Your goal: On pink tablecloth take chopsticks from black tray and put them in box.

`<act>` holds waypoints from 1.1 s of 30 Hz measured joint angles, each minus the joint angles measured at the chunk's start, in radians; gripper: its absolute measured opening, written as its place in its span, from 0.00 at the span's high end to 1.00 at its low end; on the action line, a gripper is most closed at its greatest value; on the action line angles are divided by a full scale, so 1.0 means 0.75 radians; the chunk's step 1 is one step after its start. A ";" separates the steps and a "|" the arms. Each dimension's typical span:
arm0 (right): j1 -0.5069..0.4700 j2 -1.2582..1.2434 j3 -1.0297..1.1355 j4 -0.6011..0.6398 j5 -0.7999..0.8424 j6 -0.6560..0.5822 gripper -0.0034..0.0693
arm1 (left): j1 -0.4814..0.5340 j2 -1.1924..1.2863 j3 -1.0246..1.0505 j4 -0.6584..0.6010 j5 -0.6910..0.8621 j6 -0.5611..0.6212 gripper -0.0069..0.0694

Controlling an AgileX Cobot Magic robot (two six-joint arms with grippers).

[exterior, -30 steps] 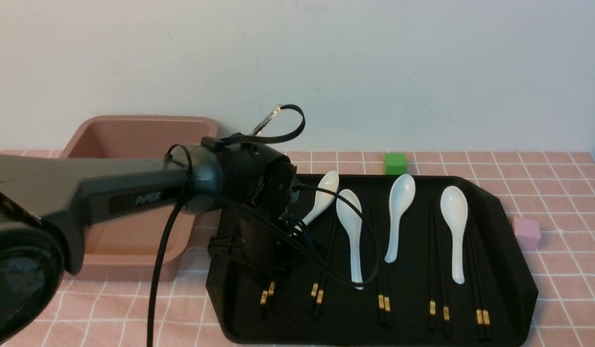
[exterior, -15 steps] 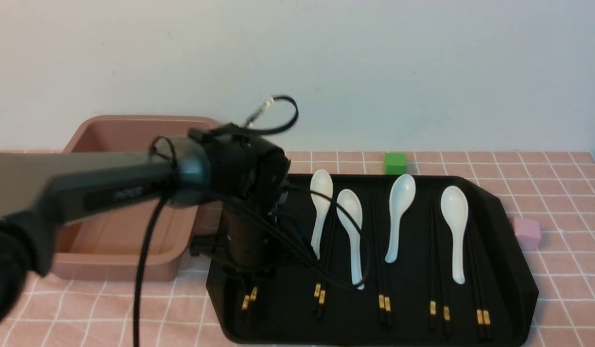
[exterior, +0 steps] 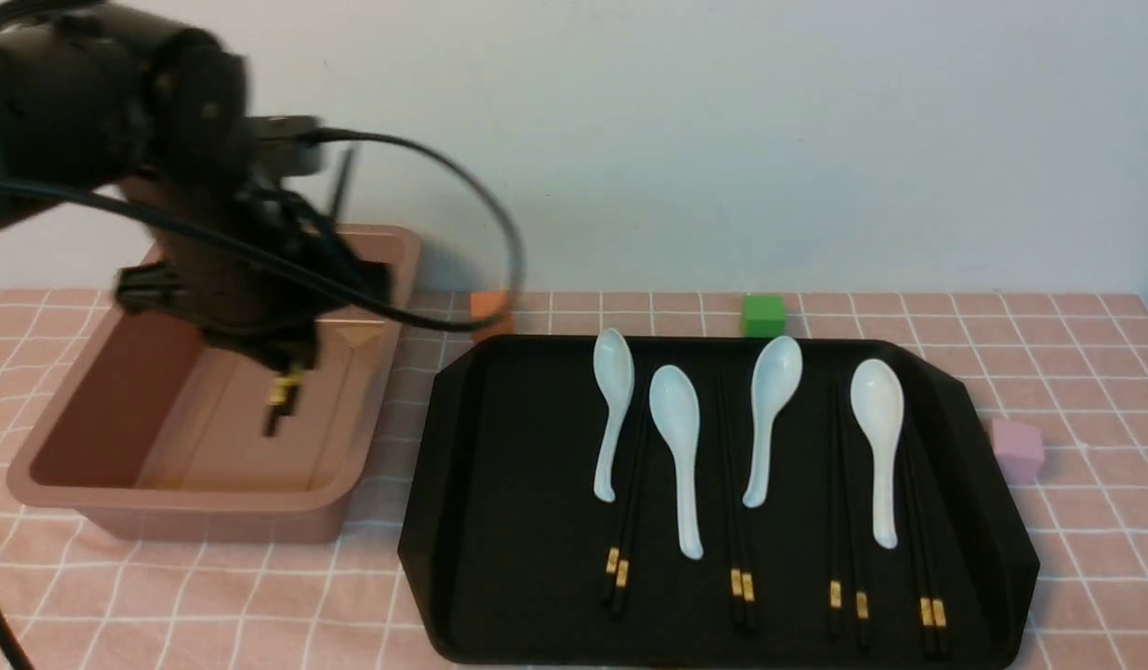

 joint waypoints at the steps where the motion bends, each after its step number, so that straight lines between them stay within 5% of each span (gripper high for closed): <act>1: 0.000 0.000 0.000 0.000 0.000 0.000 0.62 | 0.021 0.013 0.000 -0.007 -0.010 0.000 0.75; 9: 0.000 0.000 0.000 0.000 0.000 0.000 0.62 | 0.110 0.144 0.000 -0.028 -0.059 0.079 0.73; 18: 0.000 0.000 0.000 -0.002 0.000 0.000 0.62 | 0.110 0.031 0.000 -0.075 0.065 0.091 0.42; 21: 0.000 0.000 0.000 -0.001 0.000 0.000 0.62 | 0.104 -0.122 0.002 -0.120 0.097 0.107 0.41; 23: 0.000 0.000 0.000 -0.001 0.000 0.000 0.62 | 0.089 -0.225 0.013 -0.134 0.099 0.112 0.44; 33: 0.000 0.000 0.000 -0.001 0.000 0.000 0.62 | -0.127 -1.089 0.526 -0.202 -0.113 0.155 0.93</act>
